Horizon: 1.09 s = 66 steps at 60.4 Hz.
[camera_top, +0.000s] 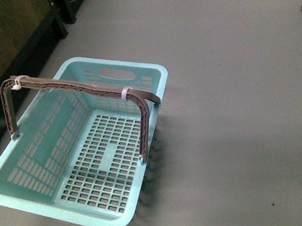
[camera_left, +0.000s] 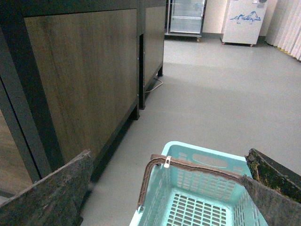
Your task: Pick lemon and mango into basket
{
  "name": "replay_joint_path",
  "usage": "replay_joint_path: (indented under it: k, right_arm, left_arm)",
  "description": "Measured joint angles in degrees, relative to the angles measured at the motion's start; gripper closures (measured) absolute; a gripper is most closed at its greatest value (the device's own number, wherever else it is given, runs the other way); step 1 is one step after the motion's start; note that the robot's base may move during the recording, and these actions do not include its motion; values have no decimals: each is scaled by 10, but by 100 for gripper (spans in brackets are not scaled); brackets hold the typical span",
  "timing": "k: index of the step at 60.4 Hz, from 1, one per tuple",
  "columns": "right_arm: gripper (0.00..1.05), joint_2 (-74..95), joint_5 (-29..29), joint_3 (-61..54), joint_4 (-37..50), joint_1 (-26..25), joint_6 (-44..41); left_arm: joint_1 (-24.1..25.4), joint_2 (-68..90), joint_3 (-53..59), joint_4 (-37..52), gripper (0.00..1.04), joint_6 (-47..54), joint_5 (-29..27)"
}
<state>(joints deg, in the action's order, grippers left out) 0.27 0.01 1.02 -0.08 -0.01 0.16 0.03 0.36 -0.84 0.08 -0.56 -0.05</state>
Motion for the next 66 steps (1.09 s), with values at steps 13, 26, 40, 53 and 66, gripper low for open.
replay_joint_path:
  k: [13,26,40,53,66]
  right_arm:
    - [9,0,0,0,0,0,0]
    - [9,0,0,0,0,0,0]
    - [9,0,0,0,0,0,0]
    - [9,0,0,0,0,0,0]
    - [9,0,0,0,0,0,0]
  left_arm:
    - [0,0,0,0,7,0,0]
    - [24,70,-51,-126,7,-70,96]
    - [96,386,-126,-10,7,-344,188]
    - [24,724,-176,250,7,-526,97]
    - [-81,959,-278,346,7,-644,26]
